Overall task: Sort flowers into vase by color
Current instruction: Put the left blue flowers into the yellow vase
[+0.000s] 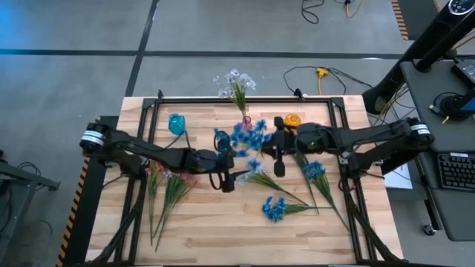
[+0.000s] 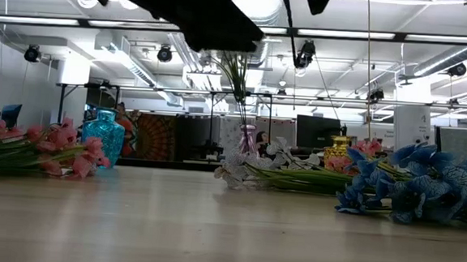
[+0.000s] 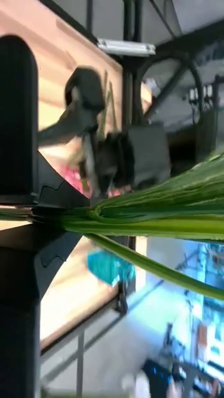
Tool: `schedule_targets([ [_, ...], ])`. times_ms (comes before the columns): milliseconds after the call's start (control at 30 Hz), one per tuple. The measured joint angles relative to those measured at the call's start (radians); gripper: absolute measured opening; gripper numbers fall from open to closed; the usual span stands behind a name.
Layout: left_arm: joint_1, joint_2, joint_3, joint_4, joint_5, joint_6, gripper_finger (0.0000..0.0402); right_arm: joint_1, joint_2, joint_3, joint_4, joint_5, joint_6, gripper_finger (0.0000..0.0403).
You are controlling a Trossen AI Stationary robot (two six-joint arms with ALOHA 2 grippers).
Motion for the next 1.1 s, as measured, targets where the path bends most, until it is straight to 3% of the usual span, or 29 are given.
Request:
schedule_targets([
  [233,-0.005,-0.151,-0.015,-0.155,0.001,0.003,0.0244,-0.130,-0.105,-0.073,0.031,0.001,-0.011,0.0022],
  [667,-0.012,-0.421,-0.158,-0.143,-0.001,0.006,0.0240,-0.423,-0.243,-0.345,0.313,0.046,0.116,0.0022],
  [833,-0.012,-0.489,-0.199,-0.150,-0.017,0.005,0.0239,-0.471,-0.294,-0.423,0.346,0.149,0.183,0.0022],
  [1100,-0.012,-0.529,-0.207,-0.197,-0.078,-0.006,0.0239,-0.478,-0.358,-0.516,0.338,0.413,0.218,0.0022],
])
